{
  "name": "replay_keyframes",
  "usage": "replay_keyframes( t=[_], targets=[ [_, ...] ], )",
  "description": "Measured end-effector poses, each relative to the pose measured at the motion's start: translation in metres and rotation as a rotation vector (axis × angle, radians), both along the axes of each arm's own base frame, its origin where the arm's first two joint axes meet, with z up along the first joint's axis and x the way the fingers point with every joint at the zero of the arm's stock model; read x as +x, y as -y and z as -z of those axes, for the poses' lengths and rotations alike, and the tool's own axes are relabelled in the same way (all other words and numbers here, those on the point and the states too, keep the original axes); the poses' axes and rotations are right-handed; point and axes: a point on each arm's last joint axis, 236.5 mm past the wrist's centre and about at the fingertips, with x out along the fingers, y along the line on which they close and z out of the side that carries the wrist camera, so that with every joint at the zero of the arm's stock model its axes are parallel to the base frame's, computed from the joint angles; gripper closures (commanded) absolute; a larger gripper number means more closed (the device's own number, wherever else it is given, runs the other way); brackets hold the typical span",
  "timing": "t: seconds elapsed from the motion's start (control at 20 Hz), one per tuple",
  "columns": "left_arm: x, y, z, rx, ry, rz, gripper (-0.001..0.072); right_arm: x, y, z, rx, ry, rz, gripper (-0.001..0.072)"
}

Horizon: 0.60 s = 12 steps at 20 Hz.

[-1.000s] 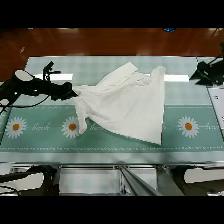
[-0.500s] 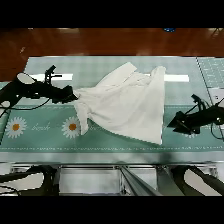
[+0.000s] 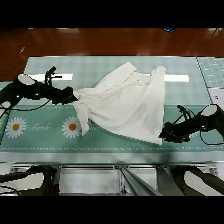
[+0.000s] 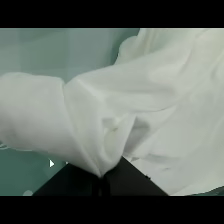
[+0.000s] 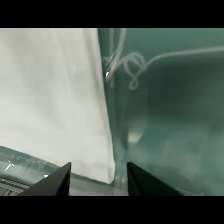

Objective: Fold the shirts.

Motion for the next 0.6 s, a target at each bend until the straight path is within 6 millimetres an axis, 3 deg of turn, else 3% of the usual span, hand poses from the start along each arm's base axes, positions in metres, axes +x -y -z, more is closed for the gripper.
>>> replay_keyframes(
  t=[0.3,0.55,0.6],
  targets=[
    [-0.002,0.001,0.000,-0.002,-0.006,0.006,0.0679,0.011,-0.012,0.006,0.037,0.005,0.050,0.0307],
    [-0.003,0.000,0.001,0.001,-0.010,0.011,0.0679,0.040,-0.046,0.008,0.114,0.085,0.074,0.0365],
    [-0.005,0.001,0.001,0.000,-0.014,0.014,0.0679,0.048,-0.052,0.006,0.118,0.118,0.059,0.0673]
  ],
)
